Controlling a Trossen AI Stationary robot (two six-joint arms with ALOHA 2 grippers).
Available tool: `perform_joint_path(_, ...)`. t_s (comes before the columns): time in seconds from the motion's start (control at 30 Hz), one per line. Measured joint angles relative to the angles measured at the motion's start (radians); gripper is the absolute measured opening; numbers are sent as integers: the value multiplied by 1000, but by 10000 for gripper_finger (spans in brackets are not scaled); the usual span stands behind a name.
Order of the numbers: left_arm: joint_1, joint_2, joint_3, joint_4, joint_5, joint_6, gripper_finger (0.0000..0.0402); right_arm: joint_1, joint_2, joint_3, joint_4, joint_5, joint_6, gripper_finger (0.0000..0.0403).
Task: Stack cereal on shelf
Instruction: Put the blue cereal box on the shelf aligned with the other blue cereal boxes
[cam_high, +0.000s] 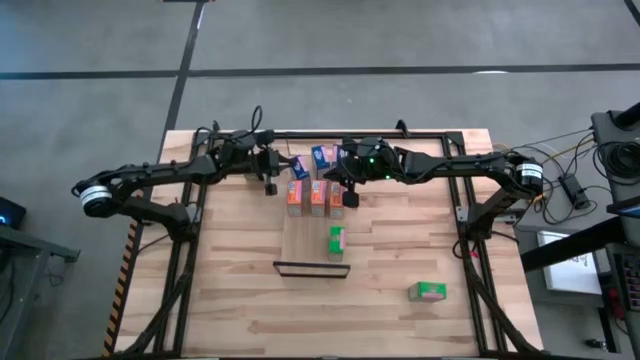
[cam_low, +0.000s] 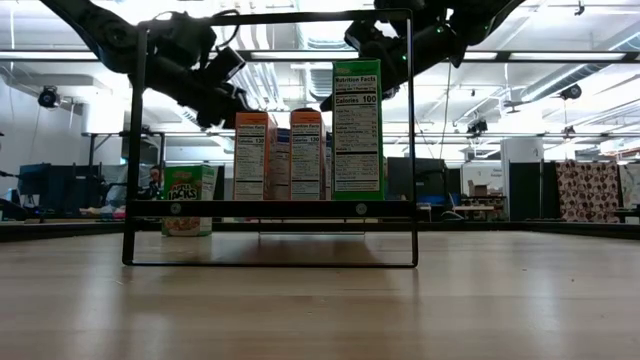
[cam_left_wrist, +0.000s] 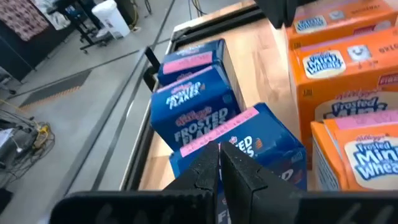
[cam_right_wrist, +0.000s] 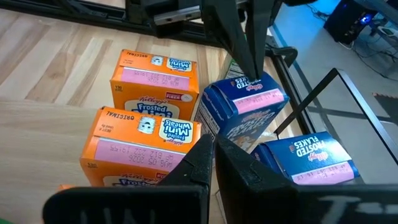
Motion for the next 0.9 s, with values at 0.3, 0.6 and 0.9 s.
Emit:
perform_joint_path(0.3, 7, 16, 0, 6, -20, 29, 0, 0, 0, 0, 0, 0, -6, 9)
perform_joint_path(0.6, 20, 17, 9, 6, -81, 124, 0, 0, 0, 0, 0, 0, -4, 9)
perform_joint_path(0.9, 21, 17, 9, 4, -57, 120, 0, 0, 0, -1, 0, 0, -3, 9)
